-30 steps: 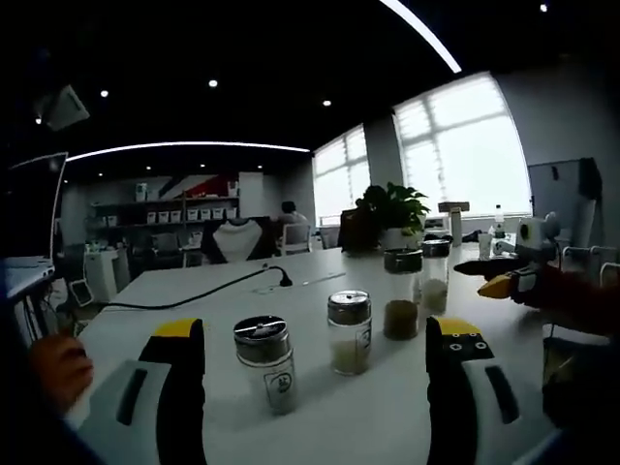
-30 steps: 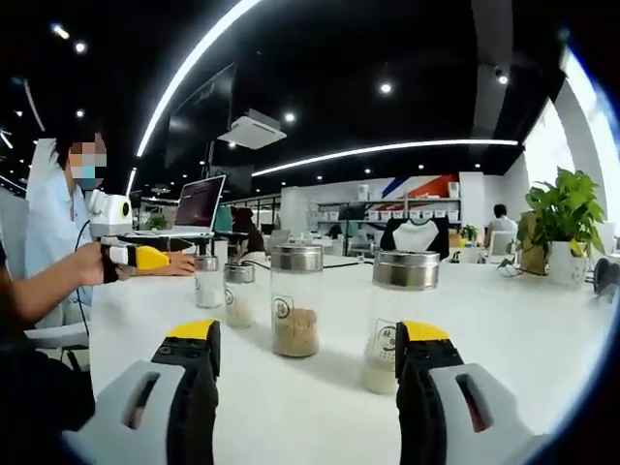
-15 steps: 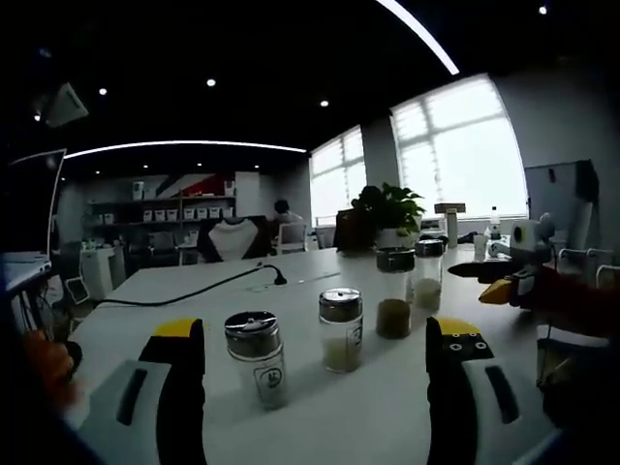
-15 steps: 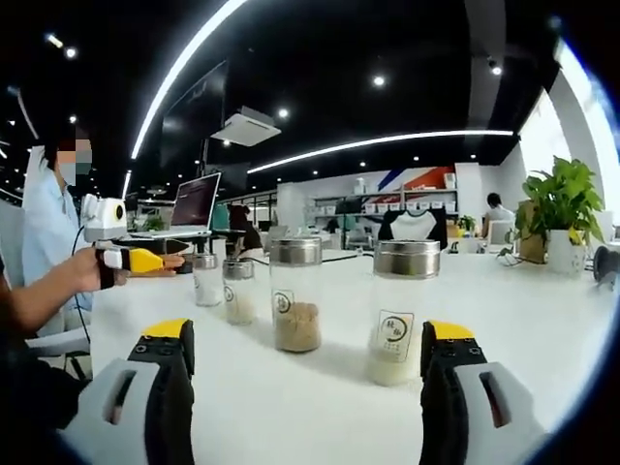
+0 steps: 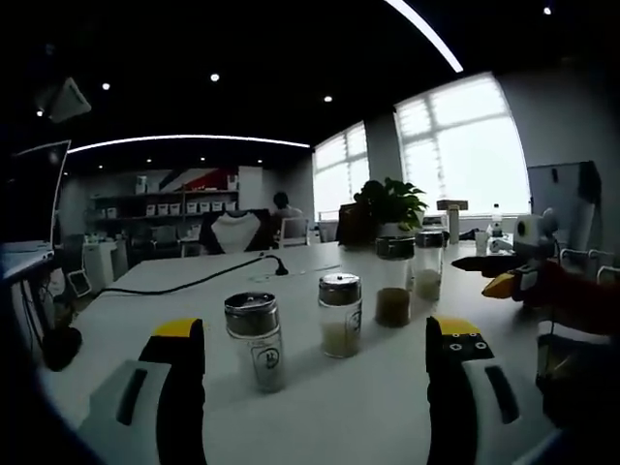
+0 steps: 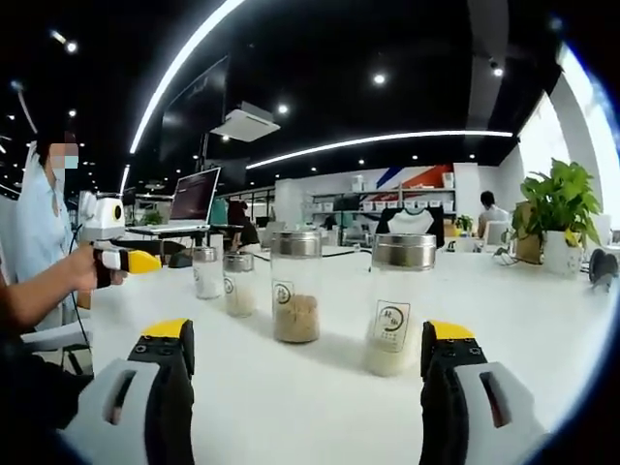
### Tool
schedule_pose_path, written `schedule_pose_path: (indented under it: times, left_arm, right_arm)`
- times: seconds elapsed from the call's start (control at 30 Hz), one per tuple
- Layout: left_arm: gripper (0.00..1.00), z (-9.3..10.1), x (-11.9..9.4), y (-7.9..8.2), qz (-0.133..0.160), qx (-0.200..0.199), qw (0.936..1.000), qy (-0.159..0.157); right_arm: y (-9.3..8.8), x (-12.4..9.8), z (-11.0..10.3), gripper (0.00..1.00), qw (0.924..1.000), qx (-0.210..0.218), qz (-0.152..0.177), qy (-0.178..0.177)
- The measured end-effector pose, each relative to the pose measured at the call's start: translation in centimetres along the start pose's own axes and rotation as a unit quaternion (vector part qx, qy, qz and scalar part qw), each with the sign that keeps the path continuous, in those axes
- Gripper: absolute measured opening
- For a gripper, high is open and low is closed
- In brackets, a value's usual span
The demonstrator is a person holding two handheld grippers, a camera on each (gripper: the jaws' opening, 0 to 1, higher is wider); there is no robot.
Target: Rotate the seasoning bottle until the label or dispensing opening points toward the visible target arrow and the bottle remains upright within the marked orientation range
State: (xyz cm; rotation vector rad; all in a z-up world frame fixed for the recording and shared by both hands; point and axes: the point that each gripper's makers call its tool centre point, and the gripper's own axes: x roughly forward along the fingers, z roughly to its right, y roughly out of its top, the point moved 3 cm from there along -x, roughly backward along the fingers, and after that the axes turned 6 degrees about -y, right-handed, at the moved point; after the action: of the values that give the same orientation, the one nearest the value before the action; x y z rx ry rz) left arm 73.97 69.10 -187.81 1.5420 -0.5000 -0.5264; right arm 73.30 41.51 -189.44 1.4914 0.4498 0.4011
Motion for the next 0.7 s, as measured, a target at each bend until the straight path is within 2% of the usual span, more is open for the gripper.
schedule_pose_path:
  times: [0.37, 0.7]
  left_arm:
    - [1.00, 2.7, -2.3, -0.9, -0.007, 0.005, 0.9999, 0.012]
    - [1.00, 5.6, -3.8, -1.0, -0.012, 0.008, 0.9998, 0.012]
  right_arm:
    - [0.1, -3.3, -2.0, 0.99, 0.9999, -0.012, 0.005, 0.006]
    - [0.1, -6.1, -2.4, 0.99, 0.9999, -0.010, 0.011, 0.003]
